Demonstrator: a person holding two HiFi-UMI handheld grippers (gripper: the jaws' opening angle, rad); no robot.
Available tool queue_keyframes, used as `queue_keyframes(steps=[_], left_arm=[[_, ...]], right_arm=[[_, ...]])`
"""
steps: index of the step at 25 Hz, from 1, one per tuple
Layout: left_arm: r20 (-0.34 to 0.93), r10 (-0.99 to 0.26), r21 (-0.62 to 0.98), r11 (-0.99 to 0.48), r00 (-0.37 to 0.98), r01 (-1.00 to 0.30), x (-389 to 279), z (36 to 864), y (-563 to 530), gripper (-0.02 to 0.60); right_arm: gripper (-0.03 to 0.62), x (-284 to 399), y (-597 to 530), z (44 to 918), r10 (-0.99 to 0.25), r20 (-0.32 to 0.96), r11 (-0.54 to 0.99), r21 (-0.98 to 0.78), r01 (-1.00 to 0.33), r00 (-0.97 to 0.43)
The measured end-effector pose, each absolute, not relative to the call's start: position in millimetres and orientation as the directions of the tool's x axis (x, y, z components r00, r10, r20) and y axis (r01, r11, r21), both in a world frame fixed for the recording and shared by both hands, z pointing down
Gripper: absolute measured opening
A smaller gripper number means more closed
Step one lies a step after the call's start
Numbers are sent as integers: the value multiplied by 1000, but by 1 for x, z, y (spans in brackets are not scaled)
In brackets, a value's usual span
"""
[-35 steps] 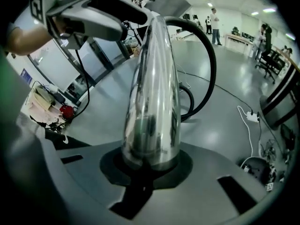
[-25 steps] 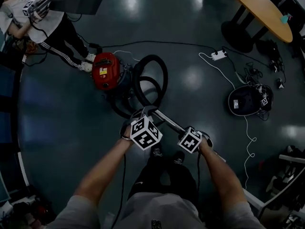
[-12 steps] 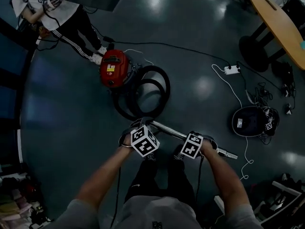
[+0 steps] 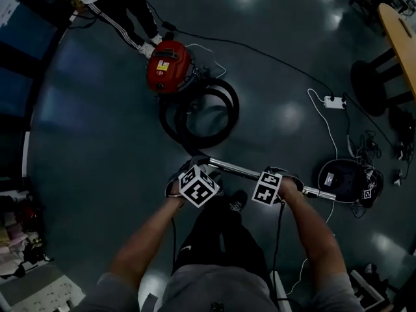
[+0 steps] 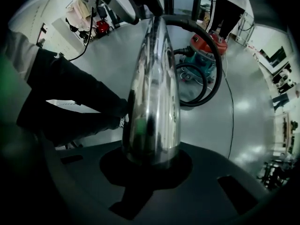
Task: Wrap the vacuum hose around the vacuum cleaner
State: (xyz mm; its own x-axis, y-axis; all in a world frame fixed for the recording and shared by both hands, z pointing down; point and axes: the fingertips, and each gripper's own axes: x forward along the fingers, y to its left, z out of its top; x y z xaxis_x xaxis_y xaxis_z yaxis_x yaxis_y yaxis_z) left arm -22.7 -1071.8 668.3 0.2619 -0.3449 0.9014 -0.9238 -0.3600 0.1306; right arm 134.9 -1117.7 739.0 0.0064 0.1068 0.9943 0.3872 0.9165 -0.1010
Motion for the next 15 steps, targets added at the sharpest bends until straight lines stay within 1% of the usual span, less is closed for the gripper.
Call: queue_keyframes(steps=[6, 15], left_arm=[[905, -330, 152, -334, 266, -930, -43, 703, -1074, 259], [900, -363, 157, -245, 241, -957, -81, 779, -1087, 259]], right_arm=[[49, 111, -1141, 764, 82, 995, 870, -96, 484, 49], [49, 73, -1203, 829, -18, 996, 711, -52, 701, 92]])
